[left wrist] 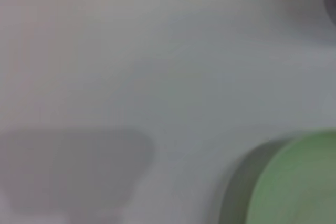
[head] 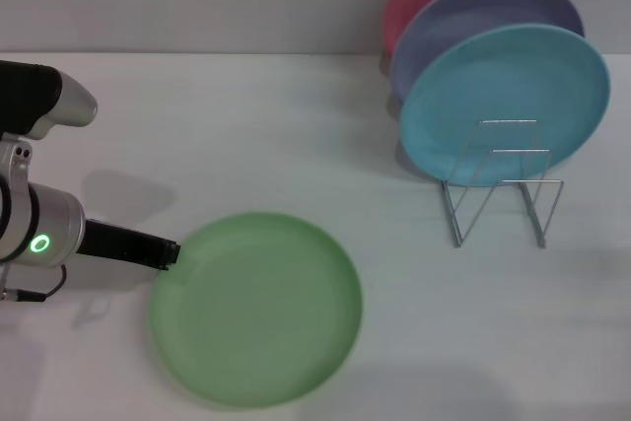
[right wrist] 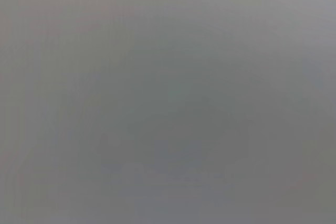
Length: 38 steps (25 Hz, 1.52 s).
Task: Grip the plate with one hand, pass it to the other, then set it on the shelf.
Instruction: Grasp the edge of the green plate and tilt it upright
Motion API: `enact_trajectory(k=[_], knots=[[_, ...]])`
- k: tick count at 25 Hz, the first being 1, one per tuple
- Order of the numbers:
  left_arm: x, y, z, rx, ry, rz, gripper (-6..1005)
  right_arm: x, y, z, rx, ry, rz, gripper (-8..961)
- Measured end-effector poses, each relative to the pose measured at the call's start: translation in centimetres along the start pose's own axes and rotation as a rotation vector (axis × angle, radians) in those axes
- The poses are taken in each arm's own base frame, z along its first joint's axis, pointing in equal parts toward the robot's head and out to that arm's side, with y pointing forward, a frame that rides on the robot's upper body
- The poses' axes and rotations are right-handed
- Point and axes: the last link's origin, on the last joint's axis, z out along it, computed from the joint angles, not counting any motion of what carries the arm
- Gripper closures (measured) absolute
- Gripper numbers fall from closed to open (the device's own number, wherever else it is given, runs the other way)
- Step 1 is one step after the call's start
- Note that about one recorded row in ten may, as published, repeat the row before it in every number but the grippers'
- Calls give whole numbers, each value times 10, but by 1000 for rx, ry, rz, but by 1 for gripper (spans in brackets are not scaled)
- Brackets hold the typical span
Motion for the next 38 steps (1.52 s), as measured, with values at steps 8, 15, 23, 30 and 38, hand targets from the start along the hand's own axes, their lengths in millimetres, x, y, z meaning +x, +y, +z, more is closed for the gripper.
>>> enact_trajectory(k=[8,15,23,30,38], knots=[[5,0,-4,4,27,14,982,0,0,0,2,-1,-1,127],[10,3,-7,-2,45,37,984,0,0,0,2,-2,0,127],[19,6,-18,-3,80,63,984,0,2,3,-4,-9,5,127],[23,9,-25,-53,102,89,984,-2,2,4,-7,-26,8,128],[29,11,-32,-53,118,104,984,-4,2,5,-11,-36,14,128]])
